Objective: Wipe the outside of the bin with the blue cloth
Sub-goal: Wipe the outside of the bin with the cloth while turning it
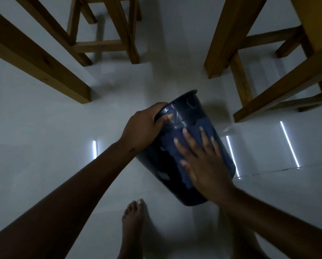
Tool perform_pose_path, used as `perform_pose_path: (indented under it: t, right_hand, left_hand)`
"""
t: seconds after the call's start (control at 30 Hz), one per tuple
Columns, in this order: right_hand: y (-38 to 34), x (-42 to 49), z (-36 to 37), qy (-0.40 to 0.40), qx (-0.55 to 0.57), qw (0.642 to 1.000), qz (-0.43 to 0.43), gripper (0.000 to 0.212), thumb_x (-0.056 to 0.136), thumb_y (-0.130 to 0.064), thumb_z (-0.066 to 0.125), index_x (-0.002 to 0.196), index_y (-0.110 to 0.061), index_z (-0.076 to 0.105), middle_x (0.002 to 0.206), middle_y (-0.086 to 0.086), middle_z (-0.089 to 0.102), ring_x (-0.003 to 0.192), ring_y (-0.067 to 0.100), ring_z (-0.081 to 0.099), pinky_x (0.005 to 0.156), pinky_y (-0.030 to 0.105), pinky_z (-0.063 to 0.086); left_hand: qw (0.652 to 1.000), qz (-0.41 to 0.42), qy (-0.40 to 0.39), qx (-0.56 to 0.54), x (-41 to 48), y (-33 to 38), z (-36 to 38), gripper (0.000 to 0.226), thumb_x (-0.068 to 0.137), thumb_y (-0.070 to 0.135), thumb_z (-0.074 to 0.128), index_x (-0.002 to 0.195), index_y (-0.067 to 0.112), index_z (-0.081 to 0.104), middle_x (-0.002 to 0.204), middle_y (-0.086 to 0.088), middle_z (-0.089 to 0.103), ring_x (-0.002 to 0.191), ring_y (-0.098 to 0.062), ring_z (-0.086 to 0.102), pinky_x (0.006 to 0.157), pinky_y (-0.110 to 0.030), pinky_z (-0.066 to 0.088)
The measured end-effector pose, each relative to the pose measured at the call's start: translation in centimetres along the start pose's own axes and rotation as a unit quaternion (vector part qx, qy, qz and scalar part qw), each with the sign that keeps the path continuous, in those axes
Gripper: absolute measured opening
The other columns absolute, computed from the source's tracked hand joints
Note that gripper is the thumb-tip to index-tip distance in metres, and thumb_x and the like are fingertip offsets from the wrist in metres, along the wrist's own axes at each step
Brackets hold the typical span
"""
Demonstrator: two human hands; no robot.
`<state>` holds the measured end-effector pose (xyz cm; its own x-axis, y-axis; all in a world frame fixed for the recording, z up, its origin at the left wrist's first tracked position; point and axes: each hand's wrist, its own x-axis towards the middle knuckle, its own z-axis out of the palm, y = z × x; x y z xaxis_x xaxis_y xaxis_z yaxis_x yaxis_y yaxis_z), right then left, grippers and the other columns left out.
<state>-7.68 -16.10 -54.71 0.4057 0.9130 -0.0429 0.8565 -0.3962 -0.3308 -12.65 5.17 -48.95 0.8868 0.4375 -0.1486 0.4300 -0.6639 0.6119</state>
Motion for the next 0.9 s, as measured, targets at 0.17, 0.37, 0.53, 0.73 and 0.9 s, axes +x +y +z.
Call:
perform_pose_path:
  t: [0.17,0.37,0.53,0.73,0.9]
  right_hand:
    - [4.8,4.5,-1.6,0.036,0.283,0.942,0.174,0.052,0.102,-0.042,0.022,0.152,-0.032,0.012,0.163,-0.006,0.01,0.149,0.013,0.01,0.12,0.044,0.021]
    - [-0.1,-0.1,-1.0,0.031,0.116,0.988,0.098,0.054,0.1,-0.047,0.012,0.151,-0.032,0.004,0.162,-0.003,0.004,0.15,0.026,0.006,0.116,0.051,0.023]
    - [2.9,2.8,-1.5,0.036,0.194,0.975,0.103,0.052,0.101,-0.042,0.021,0.152,-0.031,0.015,0.163,-0.004,0.008,0.149,0.016,0.006,0.118,0.043,0.023]
    - [1.3,0.7,-1.3,0.036,0.15,0.978,0.139,0.055,0.099,-0.044,0.019,0.152,-0.032,0.01,0.163,-0.004,0.007,0.15,0.024,0.005,0.117,0.052,0.022]
    - [2.7,2.6,-1.5,0.041,0.112,0.991,0.053,0.053,0.1,-0.04,0.022,0.152,-0.034,0.011,0.162,-0.003,0.005,0.15,0.025,0.006,0.117,0.049,0.024]
  left_hand:
    - [0.991,-0.046,-0.106,-0.061,-0.3,-0.6,-1.4,0.033,0.099,0.037,0.044,0.132,0.032,0.049,0.106,0.017,0.059,0.097,-0.004,0.059,0.075,-0.005,0.041]
    - [0.999,-0.027,-0.023,0.011,-0.6,1.0,-0.1,0.03,0.099,0.041,0.041,0.12,0.026,0.055,0.099,0.001,0.071,0.089,-0.02,0.066,0.077,-0.029,0.051]
    - [0.989,-0.064,-0.101,-0.085,0.5,1.2,-1.5,0.02,0.099,0.029,0.046,0.118,0.025,0.049,0.094,0.019,0.06,0.079,0.015,0.056,0.066,0.002,0.042]
    - [0.998,-0.017,-0.039,-0.045,-0.4,0.4,-0.2,0.035,0.102,0.032,0.039,0.134,0.029,0.051,0.121,0.008,0.065,0.102,-0.004,0.059,0.077,0.005,0.037]
    - [0.999,0.008,-0.028,-0.04,0.2,0.7,0.1,0.035,0.102,0.03,0.039,0.134,0.026,0.052,0.123,0.006,0.066,0.099,0.001,0.057,0.077,0.007,0.034]
